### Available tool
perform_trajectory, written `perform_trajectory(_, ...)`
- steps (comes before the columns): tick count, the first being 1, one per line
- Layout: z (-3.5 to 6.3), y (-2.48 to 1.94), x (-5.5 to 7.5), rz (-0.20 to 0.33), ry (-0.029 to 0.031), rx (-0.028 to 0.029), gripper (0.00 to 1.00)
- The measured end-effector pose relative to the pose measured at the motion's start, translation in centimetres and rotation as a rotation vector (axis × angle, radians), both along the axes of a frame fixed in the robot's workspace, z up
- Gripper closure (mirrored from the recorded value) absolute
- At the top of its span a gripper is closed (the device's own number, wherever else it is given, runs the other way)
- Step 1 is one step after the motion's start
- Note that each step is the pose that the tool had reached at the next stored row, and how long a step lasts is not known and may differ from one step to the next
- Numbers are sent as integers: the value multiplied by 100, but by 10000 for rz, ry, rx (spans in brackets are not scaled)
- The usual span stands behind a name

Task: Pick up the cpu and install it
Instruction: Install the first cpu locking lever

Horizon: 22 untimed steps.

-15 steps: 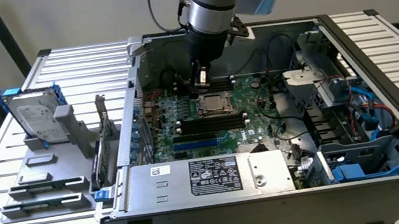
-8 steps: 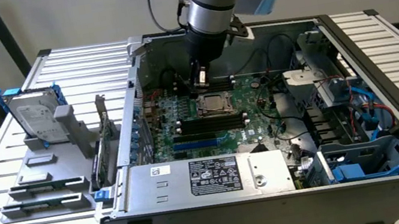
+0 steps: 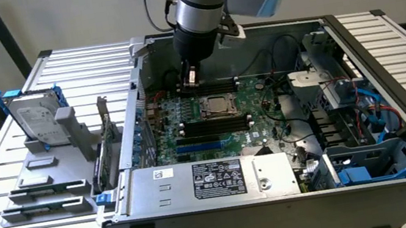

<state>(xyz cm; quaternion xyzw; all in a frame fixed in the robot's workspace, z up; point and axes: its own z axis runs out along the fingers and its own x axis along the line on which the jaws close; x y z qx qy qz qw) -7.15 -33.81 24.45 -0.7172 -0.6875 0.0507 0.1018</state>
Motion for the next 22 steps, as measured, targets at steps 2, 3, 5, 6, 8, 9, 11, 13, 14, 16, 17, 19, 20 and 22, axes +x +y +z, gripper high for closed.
perform_trajectory(2,1,0,-14,-171,2,2,89)
perform_trajectory(3,1,0,-16,-291,2,2,89)
perform_trajectory(5,1,0,-17,-594,0,3,89)
perform_trajectory(6,1,0,-17,-771,1,3,89)
perform_trajectory(8,1,0,-17,-1103,1,3,89)
perform_trajectory(9,1,0,-17,-1279,1,4,89)
perform_trajectory(11,1,0,-17,-1587,0,13,89)
perform_trajectory(13,1,0,-17,-1897,2,21,89)
perform_trajectory(14,1,0,-18,-2050,2,27,89)
perform_trajectory(16,1,0,-18,-2340,4,48,89)
perform_trajectory(17,1,0,-20,-2472,6,76,89)
perform_trajectory(19,6,0,-26,-2669,19,179,89)
perform_trajectory(20,9,0,-30,-2757,27,246,89)
perform_trajectory(22,18,0,-39,-2934,45,385,89)
